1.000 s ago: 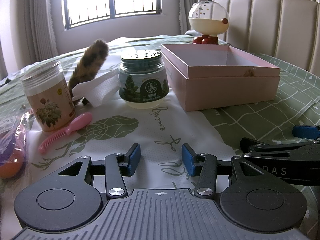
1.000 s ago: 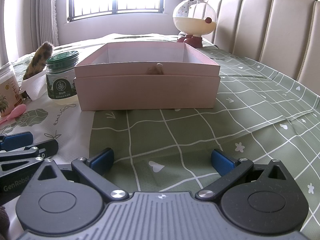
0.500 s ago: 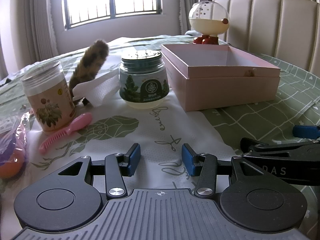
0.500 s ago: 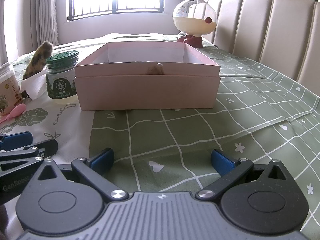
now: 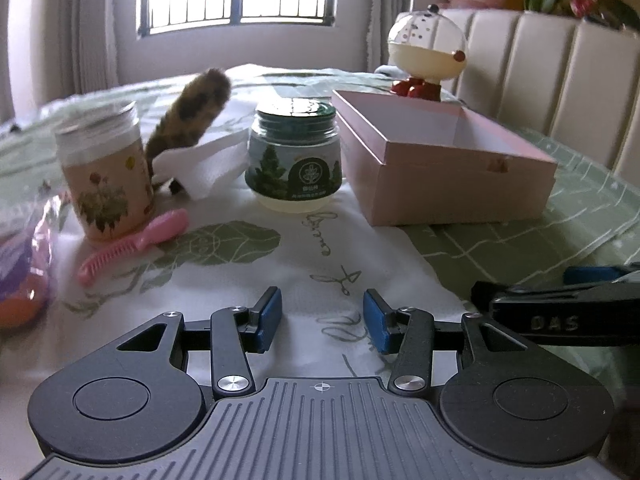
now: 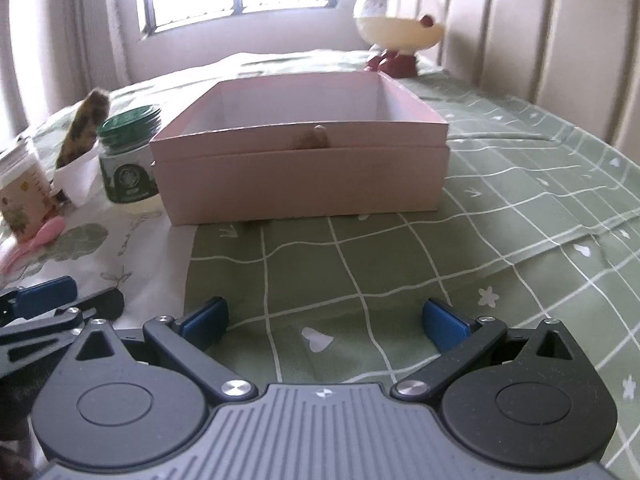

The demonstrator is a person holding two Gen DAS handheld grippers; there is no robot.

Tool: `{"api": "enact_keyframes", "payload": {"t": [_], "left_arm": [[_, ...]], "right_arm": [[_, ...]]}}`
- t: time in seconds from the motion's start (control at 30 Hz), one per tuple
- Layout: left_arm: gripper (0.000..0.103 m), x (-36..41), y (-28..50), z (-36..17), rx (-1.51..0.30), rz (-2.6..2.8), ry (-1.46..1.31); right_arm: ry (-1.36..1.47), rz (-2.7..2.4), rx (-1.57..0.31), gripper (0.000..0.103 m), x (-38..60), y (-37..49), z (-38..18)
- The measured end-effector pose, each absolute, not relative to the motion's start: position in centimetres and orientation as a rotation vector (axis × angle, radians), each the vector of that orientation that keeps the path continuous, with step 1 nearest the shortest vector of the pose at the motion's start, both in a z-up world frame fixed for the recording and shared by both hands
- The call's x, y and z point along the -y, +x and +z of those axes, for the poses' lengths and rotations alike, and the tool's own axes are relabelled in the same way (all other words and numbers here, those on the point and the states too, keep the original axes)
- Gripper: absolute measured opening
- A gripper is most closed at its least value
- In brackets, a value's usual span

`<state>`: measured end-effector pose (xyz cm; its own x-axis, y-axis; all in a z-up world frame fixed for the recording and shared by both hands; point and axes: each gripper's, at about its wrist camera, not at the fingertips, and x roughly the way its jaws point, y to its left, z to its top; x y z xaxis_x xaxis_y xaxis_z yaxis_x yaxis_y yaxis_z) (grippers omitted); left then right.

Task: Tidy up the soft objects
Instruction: 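Turn toward the bed and grasp the black hair clip with the left tool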

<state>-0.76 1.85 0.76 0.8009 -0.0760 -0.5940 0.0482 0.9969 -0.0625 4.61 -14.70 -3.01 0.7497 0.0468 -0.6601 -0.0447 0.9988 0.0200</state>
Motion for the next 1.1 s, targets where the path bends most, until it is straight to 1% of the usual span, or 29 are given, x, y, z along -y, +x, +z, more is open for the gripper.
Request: {"api": "enact_keyframes", "payload": {"t": [0.07, 0.27, 0.4, 0.5, 0.63, 0.7, 0.8, 0.87, 1.0, 1.1], "left_arm": [[0.050, -2.5, -1.4, 1.4, -0.660, -0.088, -0.066], [0.050, -6.4, -6.1, 5.1, -0.652, -0.063, -0.110], [0.050, -10.6, -9.8, 7.5, -0.623, 0.083, -0.060], [0.050, -14.6, -12.0, 8.4, -0.588, 0.249, -0.077], [0.050, -20.6, -12.4, 7.3, -0.668, 0.315, -0.303], [0.050, -21.4, -12.3, 6.6, -0.689, 0.281, -0.344], [0.050, -20.8, -11.7, 6.2, -0.689, 0.222, -0.307], [0.050, -20.0, -11.4, 5.7, -0.698, 0.226, -0.258], [0.050, -19.0, -9.6, 4.1, -0.785, 0.281, -0.151], [0.050, -19.4, -9.5, 3.2, -0.802, 0.289, -0.155]], "right_arm": [[-0.017, 0.050, -0.731, 0.103, 14.6, 4.9, -3.1], [-0.041, 0.059, -0.882, 0.103, 14.3, 6.8, -2.3], [-0.052, 0.068, -0.934, 0.103, 14.3, 7.5, -2.1], [-0.074, 0.068, -0.944, 0.103, 14.0, 7.4, -2.0], [-0.107, 0.076, -0.921, 0.103, 13.8, 7.2, -1.9], [-0.112, 0.067, -0.910, 0.103, 13.6, 6.9, -1.7], [-0.146, 0.074, -0.874, 0.100, 12.6, 5.6, -0.7], [-0.168, 0.114, -0.816, 0.100, 11.4, 4.0, 0.3], [-0.228, 0.263, -0.739, 0.100, 7.9, 1.3, 2.2], [-0.278, 0.357, -0.693, 0.100, 4.9, -0.2, 3.2]]}}
